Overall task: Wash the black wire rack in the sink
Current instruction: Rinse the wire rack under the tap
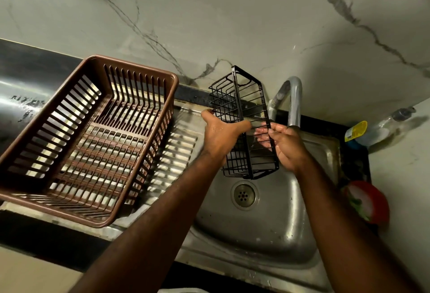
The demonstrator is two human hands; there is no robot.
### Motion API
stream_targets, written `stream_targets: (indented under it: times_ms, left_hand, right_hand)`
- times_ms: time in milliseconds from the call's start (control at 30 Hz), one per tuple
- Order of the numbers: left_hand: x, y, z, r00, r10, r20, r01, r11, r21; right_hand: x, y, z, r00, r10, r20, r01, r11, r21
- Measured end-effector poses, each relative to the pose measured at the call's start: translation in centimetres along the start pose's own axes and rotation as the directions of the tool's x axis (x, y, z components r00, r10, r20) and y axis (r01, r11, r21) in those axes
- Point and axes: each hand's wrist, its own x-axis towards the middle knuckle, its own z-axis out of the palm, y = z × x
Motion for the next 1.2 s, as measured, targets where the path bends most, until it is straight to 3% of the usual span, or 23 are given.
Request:
stream_targets:
  times_ms: [167,367,633,733,833,967,1067,1200]
  left_hand:
    - [-0.1,0.1,-0.1,1.0,-0.027,-0.004,0.027,0.999,-0.021]
    - [-0.3,0.1,0.3,0.999,-0.037,0.004,0.038,0.999,-0.037]
    - [-0.6,-0.3,0.5,0.999,-0.051,0.014,0.052,0.996,-0.072]
    - [-0.6,-0.3,0.4,0.998,-0.058,0.018,0.059,0.995,-0.083]
    - [-0.5,-0.2,0.2,0.999,-0.051,0.016,0.052,0.996,-0.075]
    - [0.1,0.2,-0.4,0.998,-0.069,0.006,0.069,0.992,-0.109]
    - [0.3,0.5,-0.2,0.998,-0.059,-0.007,0.058,0.993,-0.104]
    - [0.0,0.2,0.5,0.999,-0.029,-0.015,0.027,0.995,-0.096]
  right_hand:
    - [0.3,0.2,-1.2,0.993,-0.015,0.113,0.026,0.996,-0.089]
    - [0.3,1.1,-0.1,0.988,-0.139,-0.07,0.111,0.946,-0.304]
    - [-0.5,1.8,0.3,0.965,-0.15,-0.216,0.088,0.958,-0.271]
    - [-0.9,1.4,-0.3,0.997,0.001,-0.073,-0.017,0.977,-0.215]
    - [-1.4,0.7,-1.2,0.966,0.191,0.172,-0.174,0.979,-0.109]
    - [-1.9,0.2,-2.2,0.935,0.176,0.307,-0.19,0.982,0.016]
    - [-1.6,0.4,-2.0,0.965,0.106,0.238,-0.106,0.994,-0.017]
    - [-1.2,1.2,-0.7,0.998,0.062,0.016,-0.057,0.978,-0.199]
